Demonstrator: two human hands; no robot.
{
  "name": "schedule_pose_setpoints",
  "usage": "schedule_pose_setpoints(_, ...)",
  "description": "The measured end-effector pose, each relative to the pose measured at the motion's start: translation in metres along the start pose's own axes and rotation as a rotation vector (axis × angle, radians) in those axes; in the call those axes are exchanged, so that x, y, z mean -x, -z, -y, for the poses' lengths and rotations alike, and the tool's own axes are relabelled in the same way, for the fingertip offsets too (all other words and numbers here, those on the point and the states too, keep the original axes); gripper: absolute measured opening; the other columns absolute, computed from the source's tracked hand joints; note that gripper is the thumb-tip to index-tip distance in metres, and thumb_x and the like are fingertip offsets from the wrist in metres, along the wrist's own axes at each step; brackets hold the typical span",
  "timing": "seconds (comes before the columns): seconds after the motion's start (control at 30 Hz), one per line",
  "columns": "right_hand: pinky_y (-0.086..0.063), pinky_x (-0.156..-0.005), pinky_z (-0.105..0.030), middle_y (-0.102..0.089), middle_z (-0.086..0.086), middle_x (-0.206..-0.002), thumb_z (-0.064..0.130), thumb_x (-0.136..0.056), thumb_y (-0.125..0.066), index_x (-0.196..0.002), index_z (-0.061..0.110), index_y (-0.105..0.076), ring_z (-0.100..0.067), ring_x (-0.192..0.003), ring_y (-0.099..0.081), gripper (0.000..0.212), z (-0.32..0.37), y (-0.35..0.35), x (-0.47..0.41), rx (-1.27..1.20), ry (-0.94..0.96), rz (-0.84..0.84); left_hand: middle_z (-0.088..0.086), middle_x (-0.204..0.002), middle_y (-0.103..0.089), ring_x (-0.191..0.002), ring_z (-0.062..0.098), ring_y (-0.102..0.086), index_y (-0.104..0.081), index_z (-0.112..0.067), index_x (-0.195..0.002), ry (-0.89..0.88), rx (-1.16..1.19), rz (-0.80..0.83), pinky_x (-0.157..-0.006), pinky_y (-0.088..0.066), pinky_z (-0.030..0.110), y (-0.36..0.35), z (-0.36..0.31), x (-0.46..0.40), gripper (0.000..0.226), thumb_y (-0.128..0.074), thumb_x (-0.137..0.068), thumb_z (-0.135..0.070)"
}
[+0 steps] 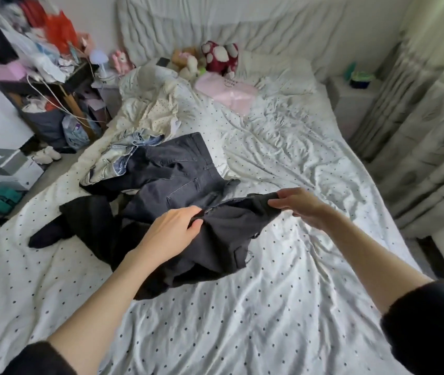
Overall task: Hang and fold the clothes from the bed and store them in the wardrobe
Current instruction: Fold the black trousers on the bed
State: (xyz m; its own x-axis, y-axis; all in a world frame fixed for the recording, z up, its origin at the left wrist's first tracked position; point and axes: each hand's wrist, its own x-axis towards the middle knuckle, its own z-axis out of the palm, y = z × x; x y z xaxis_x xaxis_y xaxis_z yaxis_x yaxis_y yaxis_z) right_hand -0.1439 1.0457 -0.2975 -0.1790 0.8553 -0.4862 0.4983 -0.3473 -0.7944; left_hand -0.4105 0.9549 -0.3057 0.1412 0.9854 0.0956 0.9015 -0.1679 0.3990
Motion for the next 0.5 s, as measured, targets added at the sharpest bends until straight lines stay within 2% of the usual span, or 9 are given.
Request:
schedule_pose_setpoints(0.1, -0.037, -0.064, -0.030, -0.053, -0.018, -0.088, 0.011, -0.087, -0.064, -0.106, -0.012, -0.059, -0.027, -0.083, -0.048, 0.030, 0.003, 0.093, 0.021, 0.049, 0.071, -0.114, 0.000, -0.118, -0.064, -0.108, 0.024, -0.058, -0.055, -0.017, -0.122, -0.032, 0.049, -0.031, -0.080, -0.044, 0.034, -0.010, -0.079, -0.035, 0.029, -0.046, -0.097, -0.027)
schedule_pose_setpoints(0.13, -0.040, -0.066, -0.031, -0.056, -0.020, -0.088, 0.011, -0.087, -0.064, -0.105, -0.011, -0.061, -0.043, -0.095, -0.052, 0.029, 0.006, 0.114, 0.028, 0.055, 0.098, -0.148, 0.001, -0.121, -0.062, -0.112, 0.024, -0.056, -0.054, -0.017, -0.124, -0.036, 0.065, -0.018, -0.085, -0.045, 0.036, -0.012, -0.097, -0.045, 0.030, -0.045, -0.098, -0.028)
schedule_pose_setpoints(0.17, -0.039, -0.064, -0.031, -0.057, -0.018, -0.087, 0.012, -0.087, -0.065, -0.104, -0.009, -0.062, -0.031, -0.085, -0.047, 0.028, 0.008, 0.142, 0.037, 0.057, 0.122, -0.190, 0.003, -0.123, -0.061, -0.114, 0.025, -0.055, -0.053, -0.016, -0.126, -0.045, 0.070, 0.005, -0.088, -0.045, 0.039, -0.017, -0.119, -0.056, 0.031, -0.045, -0.098, -0.028)
schedule_pose_setpoints(0.2, -0.038, -0.064, -0.031, -0.056, -0.017, -0.089, 0.013, -0.087, -0.065, -0.110, -0.010, -0.060, -0.017, -0.086, -0.040, 0.033, 0.012, 0.174, 0.049, 0.056, 0.145, -0.217, 0.005, -0.123, -0.060, -0.114, 0.026, -0.054, -0.053, -0.015, -0.126, -0.053, 0.072, 0.025, -0.090, -0.045, 0.040, -0.019, -0.146, -0.071, 0.032, -0.045, -0.099, -0.028)
schedule_pose_setpoints(0.23, -0.039, -0.067, -0.033, -0.058, -0.018, -0.094, 0.014, -0.088, -0.064, -0.116, -0.011, -0.057, -0.029, -0.085, -0.050, 0.038, 0.015, 0.189, 0.050, 0.057, 0.159, -0.225, 0.007, -0.122, -0.060, -0.113, 0.027, -0.055, -0.053, -0.013, -0.126, -0.053, 0.075, 0.038, -0.089, -0.045, 0.040, -0.019, -0.156, -0.080, 0.032, -0.045, -0.099, -0.028)
schedule_pose_setpoints(0.27, -0.039, -0.066, -0.034, -0.057, -0.021, -0.096, 0.014, -0.088, -0.063, -0.117, -0.013, -0.056, -0.031, -0.084, -0.050, 0.040, 0.017, 0.204, 0.053, 0.055, 0.159, -0.231, 0.009, -0.120, -0.061, -0.112, 0.028, -0.055, -0.054, -0.011, -0.125, -0.055, 0.078, 0.037, -0.088, -0.045, 0.039, -0.017, -0.168, -0.090, 0.031, -0.045, -0.099, -0.027)
schedule_pose_setpoints(0.37, -0.024, -0.052, -0.025, -0.051, -0.012, -0.090, 0.014, -0.090, -0.062, -0.094, -0.006, -0.061, -0.014, -0.065, -0.043, 0.021, 0.024, 0.256, 0.065, 0.024, 0.214, -0.280, 0.013, -0.122, -0.060, -0.115, 0.030, -0.053, -0.053, -0.008, -0.126, -0.052, 0.077, -0.056, -0.090, -0.042, 0.036, -0.008, -0.212, -0.131, 0.032, -0.046, -0.099, -0.023)
schedule_pose_setpoints(0.4, -0.021, -0.049, -0.023, -0.051, -0.010, -0.089, 0.014, -0.090, -0.062, -0.095, -0.003, -0.063, -0.010, -0.061, -0.043, 0.017, 0.028, 0.261, 0.064, 0.009, 0.233, -0.303, 0.014, -0.123, -0.060, -0.116, 0.031, -0.052, -0.054, -0.007, -0.126, -0.042, 0.076, -0.099, -0.091, -0.041, 0.036, -0.001, -0.218, -0.142, 0.032, -0.046, -0.098, -0.022)
schedule_pose_setpoints(0.5, -0.026, -0.046, -0.020, -0.055, -0.007, -0.092, 0.015, -0.091, -0.061, -0.115, 0.000, -0.060, -0.005, -0.059, -0.048, 0.029, 0.039, 0.293, 0.062, -0.067, 0.306, -0.420, 0.017, -0.114, -0.062, -0.109, 0.034, -0.054, -0.056, -0.005, -0.118, -0.044, 0.039, -0.181, -0.087, -0.044, 0.040, 0.019, -0.246, -0.182, 0.027, -0.045, -0.098, -0.018)
